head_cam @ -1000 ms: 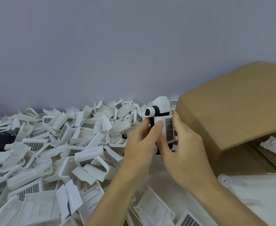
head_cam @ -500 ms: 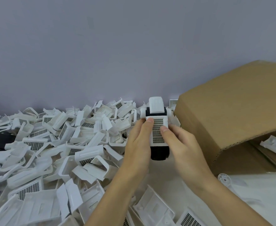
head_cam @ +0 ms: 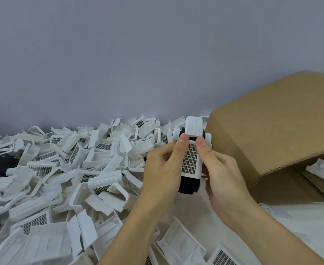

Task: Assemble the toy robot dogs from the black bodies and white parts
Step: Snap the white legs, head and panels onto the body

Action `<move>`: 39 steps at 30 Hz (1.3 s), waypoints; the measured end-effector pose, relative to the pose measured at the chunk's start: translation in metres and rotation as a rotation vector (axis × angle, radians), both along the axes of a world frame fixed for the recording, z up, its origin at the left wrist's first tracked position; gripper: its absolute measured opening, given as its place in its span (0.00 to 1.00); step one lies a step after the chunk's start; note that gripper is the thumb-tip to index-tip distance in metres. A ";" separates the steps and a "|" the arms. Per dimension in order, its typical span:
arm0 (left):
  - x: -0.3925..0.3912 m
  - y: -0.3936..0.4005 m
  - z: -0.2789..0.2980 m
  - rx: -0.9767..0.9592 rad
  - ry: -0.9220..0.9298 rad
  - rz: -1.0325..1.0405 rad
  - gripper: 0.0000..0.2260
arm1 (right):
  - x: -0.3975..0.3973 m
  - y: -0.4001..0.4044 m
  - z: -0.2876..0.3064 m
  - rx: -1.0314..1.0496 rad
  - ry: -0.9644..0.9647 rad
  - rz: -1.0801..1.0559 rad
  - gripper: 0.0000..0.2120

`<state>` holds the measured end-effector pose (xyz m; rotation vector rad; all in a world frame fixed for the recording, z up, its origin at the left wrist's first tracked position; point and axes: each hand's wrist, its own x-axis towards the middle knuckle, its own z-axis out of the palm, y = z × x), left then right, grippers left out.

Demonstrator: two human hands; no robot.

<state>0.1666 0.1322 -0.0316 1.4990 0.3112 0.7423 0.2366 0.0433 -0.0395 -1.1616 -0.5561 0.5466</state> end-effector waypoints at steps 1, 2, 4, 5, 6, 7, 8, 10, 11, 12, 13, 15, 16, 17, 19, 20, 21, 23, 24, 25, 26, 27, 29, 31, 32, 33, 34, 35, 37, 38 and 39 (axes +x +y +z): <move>0.000 0.000 0.000 0.005 0.008 0.001 0.20 | 0.000 0.000 0.000 -0.010 0.005 0.000 0.22; -0.001 0.001 0.000 0.014 0.017 0.005 0.20 | 0.000 -0.001 0.000 -0.018 0.009 0.001 0.23; -0.001 0.001 0.000 0.040 0.035 0.020 0.22 | 0.001 -0.002 0.001 -0.028 0.011 0.001 0.23; -0.001 0.001 0.000 0.048 0.043 0.027 0.23 | 0.001 -0.002 0.001 -0.029 0.010 0.001 0.23; -0.001 0.001 0.000 0.056 0.050 0.034 0.23 | 0.001 -0.002 0.001 -0.027 0.009 0.000 0.24; -0.001 0.002 0.000 0.067 0.058 0.043 0.23 | 0.001 -0.002 0.001 -0.026 0.008 -0.001 0.24; -0.001 0.002 -0.001 0.081 0.067 0.050 0.23 | 0.002 -0.002 0.000 -0.027 0.006 -0.002 0.25; -0.001 0.003 -0.001 0.099 0.077 0.053 0.23 | 0.002 -0.002 0.000 -0.031 -0.001 -0.003 0.25; 0.000 0.003 -0.001 0.098 0.076 0.052 0.23 | 0.002 -0.001 -0.001 -0.032 -0.005 -0.005 0.25; 0.000 0.003 -0.001 0.092 0.072 0.050 0.22 | 0.002 -0.001 -0.001 -0.034 -0.010 -0.011 0.25; 0.000 0.003 -0.001 0.083 0.066 0.049 0.22 | 0.002 -0.001 -0.001 -0.037 -0.017 -0.019 0.25; 0.001 0.002 -0.002 0.058 0.055 0.035 0.21 | 0.002 0.000 -0.002 -0.045 -0.031 -0.032 0.24; 0.001 0.002 -0.002 0.039 0.053 0.018 0.21 | 0.002 0.000 -0.003 -0.050 -0.031 -0.039 0.23; 0.001 0.001 -0.002 0.011 0.049 -0.005 0.20 | 0.002 0.000 -0.004 -0.055 -0.031 -0.047 0.23; 0.001 0.001 -0.003 -0.045 0.040 -0.064 0.18 | 0.002 0.001 -0.004 -0.062 -0.032 -0.065 0.23; 0.001 0.001 -0.003 -0.055 0.041 -0.093 0.17 | 0.002 0.001 -0.005 -0.063 -0.031 -0.075 0.23; 0.001 0.001 -0.004 -0.056 0.049 -0.116 0.15 | 0.002 0.001 -0.005 -0.063 -0.028 -0.086 0.23; 0.001 0.001 -0.006 -0.047 0.066 -0.141 0.12 | 0.003 0.001 -0.006 -0.061 -0.014 -0.105 0.22; 0.001 0.001 -0.007 -0.046 0.074 -0.144 0.11 | 0.004 0.001 -0.006 -0.062 -0.006 -0.113 0.22; 0.001 0.001 -0.007 -0.050 0.081 -0.144 0.11 | 0.004 0.001 -0.007 -0.060 0.004 -0.119 0.22; 0.002 0.002 -0.008 -0.058 0.088 -0.143 0.11 | 0.005 0.001 -0.007 -0.052 0.019 -0.119 0.22; 0.003 0.002 -0.008 -0.068 0.093 -0.139 0.11 | 0.005 0.001 -0.007 -0.040 0.036 -0.110 0.22; 0.004 0.003 -0.007 -0.082 0.093 -0.114 0.13 | 0.005 0.000 -0.007 -0.015 0.041 -0.070 0.22; 0.004 0.004 -0.007 -0.089 0.084 -0.079 0.16 | 0.005 0.000 -0.007 -0.003 0.016 -0.052 0.22; 0.004 0.004 -0.007 -0.099 0.082 -0.070 0.17 | 0.005 0.000 -0.007 -0.003 0.001 -0.061 0.21; 0.004 0.004 -0.006 -0.112 0.079 -0.065 0.17 | 0.005 0.000 -0.007 -0.008 -0.021 -0.077 0.20; 0.004 0.004 -0.006 -0.119 0.075 -0.060 0.17 | 0.005 0.000 -0.007 -0.022 -0.051 -0.097 0.19; 0.004 0.003 -0.005 -0.113 0.072 -0.053 0.17 | 0.005 0.000 -0.007 -0.041 -0.086 -0.115 0.17; 0.004 0.004 -0.006 -0.055 0.073 -0.036 0.15 | 0.005 0.000 -0.007 -0.071 -0.146 -0.143 0.15; 0.003 0.004 -0.007 -0.024 0.073 -0.034 0.15 | 0.005 0.000 -0.006 -0.072 -0.164 -0.152 0.15; 0.003 0.005 -0.008 -0.001 0.067 -0.038 0.15 | 0.005 -0.001 -0.006 -0.064 -0.174 -0.153 0.16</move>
